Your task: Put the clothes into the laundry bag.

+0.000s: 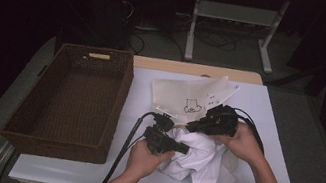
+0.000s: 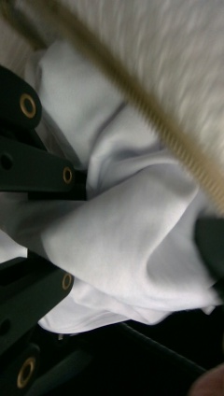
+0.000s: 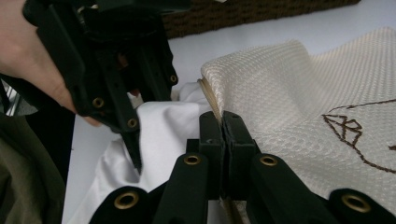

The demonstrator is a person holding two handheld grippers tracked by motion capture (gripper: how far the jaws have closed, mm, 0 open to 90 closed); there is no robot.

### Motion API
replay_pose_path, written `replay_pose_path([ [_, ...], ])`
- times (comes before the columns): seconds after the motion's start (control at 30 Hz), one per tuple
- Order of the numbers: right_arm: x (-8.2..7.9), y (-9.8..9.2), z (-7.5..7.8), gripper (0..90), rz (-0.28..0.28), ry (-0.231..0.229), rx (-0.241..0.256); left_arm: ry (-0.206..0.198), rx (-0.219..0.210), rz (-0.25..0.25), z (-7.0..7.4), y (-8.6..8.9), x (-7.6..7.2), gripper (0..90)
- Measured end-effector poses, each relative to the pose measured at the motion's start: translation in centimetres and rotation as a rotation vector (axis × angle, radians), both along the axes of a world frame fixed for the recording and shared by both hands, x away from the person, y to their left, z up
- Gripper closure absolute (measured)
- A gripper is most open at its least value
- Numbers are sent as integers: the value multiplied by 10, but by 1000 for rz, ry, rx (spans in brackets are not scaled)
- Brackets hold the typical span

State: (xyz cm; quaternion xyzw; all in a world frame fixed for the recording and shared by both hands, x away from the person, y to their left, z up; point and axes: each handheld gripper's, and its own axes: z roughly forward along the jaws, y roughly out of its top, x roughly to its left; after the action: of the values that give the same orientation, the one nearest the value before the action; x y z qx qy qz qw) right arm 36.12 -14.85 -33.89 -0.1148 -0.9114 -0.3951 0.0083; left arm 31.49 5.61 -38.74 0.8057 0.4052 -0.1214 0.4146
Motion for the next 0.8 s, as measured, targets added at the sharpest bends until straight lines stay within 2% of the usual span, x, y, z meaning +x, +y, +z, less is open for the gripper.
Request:
replay_pose_path([
  [0.13, -3, -3, 6, 874, 2, -8, 10, -29, -3, 9, 8, 1, -1, 803],
  [0.33, -8, -5, 14, 875, 11, -13, 25, 23, -86, 97, -1, 6, 8, 806],
  [0.43, -12, -4, 18, 875, 26, -27, 26, 21, -119, 164, -3, 8, 13, 805],
  [0.53, -8, -6, 17, 874, 3, -26, 14, 7, -120, 173, -5, 6, 15, 795],
  [0.6, -5, -8, 14, 873, -7, -19, 16, -3, -108, 152, -4, 6, 13, 751],
  [0.7, -5, -7, 13, 872, -10, -24, 4, -19, -82, 115, 0, 9, 6, 599],
  [0.8, -3, -8, 12, 872, -12, -27, 3, -35, -60, 101, 5, 17, -3, 459],
])
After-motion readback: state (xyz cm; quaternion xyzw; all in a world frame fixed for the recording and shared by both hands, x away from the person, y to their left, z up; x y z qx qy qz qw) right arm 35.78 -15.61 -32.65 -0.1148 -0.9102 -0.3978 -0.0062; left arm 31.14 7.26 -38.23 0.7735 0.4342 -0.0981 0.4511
